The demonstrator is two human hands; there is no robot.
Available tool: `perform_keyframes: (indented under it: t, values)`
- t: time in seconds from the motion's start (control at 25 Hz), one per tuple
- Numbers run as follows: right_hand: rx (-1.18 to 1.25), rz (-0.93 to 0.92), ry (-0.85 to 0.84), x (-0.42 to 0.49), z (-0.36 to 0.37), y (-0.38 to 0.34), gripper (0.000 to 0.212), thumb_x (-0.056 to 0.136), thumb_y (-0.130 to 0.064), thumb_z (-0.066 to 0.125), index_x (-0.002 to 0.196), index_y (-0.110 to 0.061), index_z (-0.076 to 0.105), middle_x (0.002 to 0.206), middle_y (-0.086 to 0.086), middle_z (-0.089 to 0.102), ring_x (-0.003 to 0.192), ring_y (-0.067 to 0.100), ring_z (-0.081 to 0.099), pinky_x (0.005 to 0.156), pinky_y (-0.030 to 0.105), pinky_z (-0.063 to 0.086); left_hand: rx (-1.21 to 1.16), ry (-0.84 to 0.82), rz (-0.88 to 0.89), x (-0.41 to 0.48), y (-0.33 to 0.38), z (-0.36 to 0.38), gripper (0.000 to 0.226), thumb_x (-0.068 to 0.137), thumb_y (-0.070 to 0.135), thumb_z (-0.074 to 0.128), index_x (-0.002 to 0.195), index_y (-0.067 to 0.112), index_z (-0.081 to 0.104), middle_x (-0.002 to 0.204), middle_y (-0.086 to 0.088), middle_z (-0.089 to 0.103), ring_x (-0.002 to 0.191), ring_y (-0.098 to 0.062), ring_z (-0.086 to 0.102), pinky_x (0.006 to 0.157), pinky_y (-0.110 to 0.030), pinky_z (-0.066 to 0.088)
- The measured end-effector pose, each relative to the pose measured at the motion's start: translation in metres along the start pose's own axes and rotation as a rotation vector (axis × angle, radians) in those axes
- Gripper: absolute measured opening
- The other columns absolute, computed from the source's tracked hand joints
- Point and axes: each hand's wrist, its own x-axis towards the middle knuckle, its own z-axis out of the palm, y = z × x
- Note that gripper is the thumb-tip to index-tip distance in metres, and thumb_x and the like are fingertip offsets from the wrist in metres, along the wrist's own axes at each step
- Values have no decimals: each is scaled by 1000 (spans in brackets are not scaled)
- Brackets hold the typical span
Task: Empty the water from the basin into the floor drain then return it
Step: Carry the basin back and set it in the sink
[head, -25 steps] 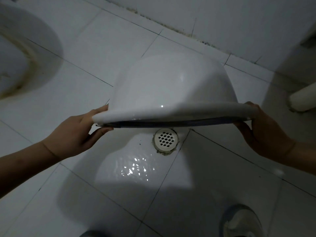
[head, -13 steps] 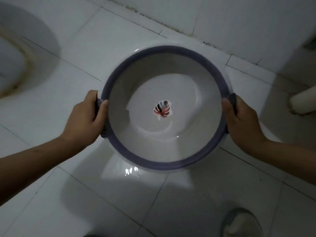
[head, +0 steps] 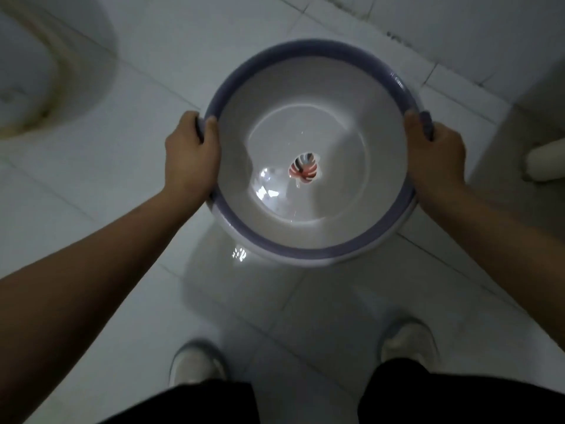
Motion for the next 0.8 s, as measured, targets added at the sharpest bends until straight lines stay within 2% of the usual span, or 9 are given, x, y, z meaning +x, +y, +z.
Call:
perform_keyframes:
  t: [0.12, 0.28, 0.36, 0.44, 0.6, 0.72, 0.8]
  values:
    - [19, 13, 31, -19, -42, -42, 48, 96, -48, 50, 57, -23, 36, 54, -6, 39, 39, -6, 37, 41, 10, 25, -26, -14, -7, -12, 39, -37, 28, 98, 38, 38, 95, 14, 52, 71, 16, 44, 60, 8, 45, 54, -6, 32]
    - [94, 98, 53, -55, -105, -113, 49, 96, -44, 51, 60, -15, 38, 55, -2, 40, 49, 4, 39, 48, 22, 29, -14, -48, 17, -20, 110, -109, 25, 98, 37, 39, 92, 15, 49, 70, 13, 44, 59, 13, 46, 52, -2, 32]
    - [96, 106, 72, -77, -134, -160, 49, 97, -39, 52, 57, -18, 35, 53, -3, 38, 47, 3, 36, 48, 24, 27, 0, -55, 0, -20, 146, -156, 25, 97, 38, 40, 91, 16, 50, 74, 7, 48, 61, 2, 45, 54, -8, 32]
    - [104, 114, 82, -100, -165, -211, 48, 98, -37, 52, 56, -20, 35, 54, -3, 40, 50, 5, 39, 49, 24, 29, 20, -63, -30, -21, 180, -207, 29, 96, 41, 40, 95, 17, 56, 83, 1, 53, 72, -9, 46, 61, -24, 34]
    - [156, 118, 87, -136, -228, -314, 46, 98, -37, 52, 62, -9, 43, 60, 5, 49, 53, 7, 42, 48, 19, 33, 21, -61, -40, -22, 251, -308, 30, 96, 42, 42, 96, 17, 58, 84, 1, 56, 77, -10, 48, 66, -25, 32]
    - [186, 143, 82, -155, -284, -378, 52, 97, -39, 52, 71, 7, 48, 63, 7, 53, 51, 4, 43, 48, 15, 34, 21, -39, -16, -27, 312, -374, 26, 97, 42, 42, 86, 20, 51, 71, 11, 50, 68, -3, 43, 59, -23, 29]
    - [211, 154, 88, -162, -329, -417, 53, 97, -39, 51, 73, 8, 48, 60, 11, 51, 48, 3, 42, 46, 13, 33, 20, -43, 15, -29, 363, -411, 27, 98, 41, 43, 83, 19, 50, 71, 8, 52, 68, -10, 45, 59, -29, 33]
